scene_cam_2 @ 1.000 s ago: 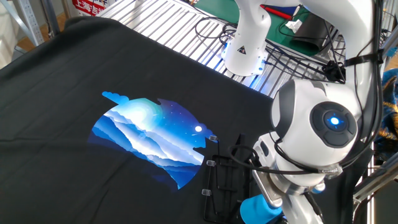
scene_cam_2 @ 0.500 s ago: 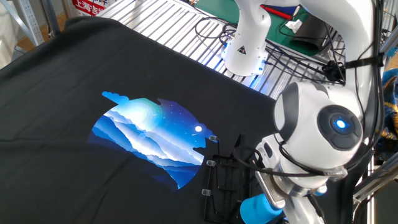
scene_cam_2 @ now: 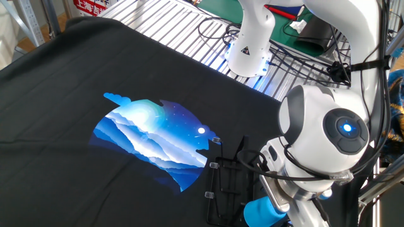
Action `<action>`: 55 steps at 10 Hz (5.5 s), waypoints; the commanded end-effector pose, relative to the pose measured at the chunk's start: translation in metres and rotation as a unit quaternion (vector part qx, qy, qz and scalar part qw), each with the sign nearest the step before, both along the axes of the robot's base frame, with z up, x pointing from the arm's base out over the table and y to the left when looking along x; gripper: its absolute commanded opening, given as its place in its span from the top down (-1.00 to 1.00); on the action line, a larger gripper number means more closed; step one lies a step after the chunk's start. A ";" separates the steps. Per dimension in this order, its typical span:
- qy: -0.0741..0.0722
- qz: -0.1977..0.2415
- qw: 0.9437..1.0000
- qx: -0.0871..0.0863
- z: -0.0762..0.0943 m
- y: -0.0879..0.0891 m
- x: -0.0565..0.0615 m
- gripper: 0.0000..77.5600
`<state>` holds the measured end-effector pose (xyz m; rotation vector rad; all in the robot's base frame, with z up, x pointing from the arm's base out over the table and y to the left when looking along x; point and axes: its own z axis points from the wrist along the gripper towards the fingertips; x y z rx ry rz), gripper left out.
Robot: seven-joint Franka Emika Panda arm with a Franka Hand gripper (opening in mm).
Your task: Take the cup off the cup rack
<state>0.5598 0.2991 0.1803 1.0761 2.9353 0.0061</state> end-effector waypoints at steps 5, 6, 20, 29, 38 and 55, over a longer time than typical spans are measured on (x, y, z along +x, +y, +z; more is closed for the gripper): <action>-0.003 -0.003 1.000 0.000 0.002 0.001 0.001 0.97; -0.003 -0.003 1.000 0.000 0.002 0.001 0.001 0.97; 0.017 0.007 1.000 0.008 0.037 -0.014 0.004 0.97; 0.042 0.036 0.997 0.060 0.073 -0.040 0.000 0.97; 0.046 0.040 0.996 0.070 0.073 -0.040 -0.006 0.97; 0.018 -0.012 0.998 0.058 0.121 -0.044 -0.023 0.97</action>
